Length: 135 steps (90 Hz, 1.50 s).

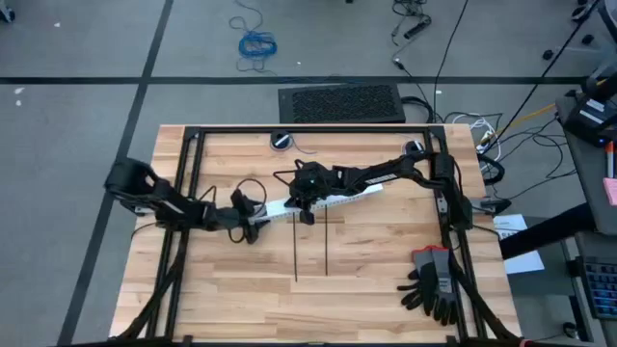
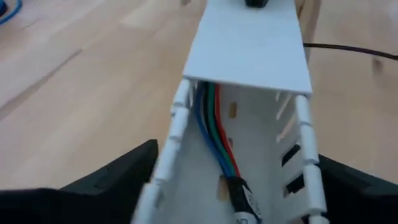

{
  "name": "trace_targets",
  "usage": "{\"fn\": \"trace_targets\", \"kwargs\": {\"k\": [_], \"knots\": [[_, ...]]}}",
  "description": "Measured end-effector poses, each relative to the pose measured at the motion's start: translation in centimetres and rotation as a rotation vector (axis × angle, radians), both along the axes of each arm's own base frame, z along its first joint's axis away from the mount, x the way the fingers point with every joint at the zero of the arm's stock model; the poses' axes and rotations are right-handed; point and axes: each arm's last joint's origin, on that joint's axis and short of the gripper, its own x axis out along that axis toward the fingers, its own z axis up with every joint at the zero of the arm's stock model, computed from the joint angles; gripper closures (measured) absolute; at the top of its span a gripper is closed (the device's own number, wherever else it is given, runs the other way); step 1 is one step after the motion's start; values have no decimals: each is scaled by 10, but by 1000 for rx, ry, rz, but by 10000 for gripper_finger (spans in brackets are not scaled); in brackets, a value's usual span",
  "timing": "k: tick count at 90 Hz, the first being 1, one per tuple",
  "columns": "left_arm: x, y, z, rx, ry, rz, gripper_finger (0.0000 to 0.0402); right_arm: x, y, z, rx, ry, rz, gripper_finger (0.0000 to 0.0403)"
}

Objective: Ziptie cables
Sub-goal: Close the cable duct

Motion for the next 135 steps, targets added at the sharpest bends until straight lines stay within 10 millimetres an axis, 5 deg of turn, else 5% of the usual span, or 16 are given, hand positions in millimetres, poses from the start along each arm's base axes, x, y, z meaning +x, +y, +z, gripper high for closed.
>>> {"fn": "trace_targets", "kwargs": {"k": [79, 96, 119, 135], "knots": [[1, 0, -2, 3, -8, 8, 162, 13, 3, -8, -30, -155, 19, 403], [1, 0, -2, 0, -12, 5, 159, 9, 10, 8, -93, -140, 56, 403], [1, 0, -2, -2, -11, 8, 158, -6, 19, 64, -301, -139, 53, 403], [1, 0, -2, 13, -3, -7, 157, -9, -4, 52, -300, -91, 4, 403]]}}
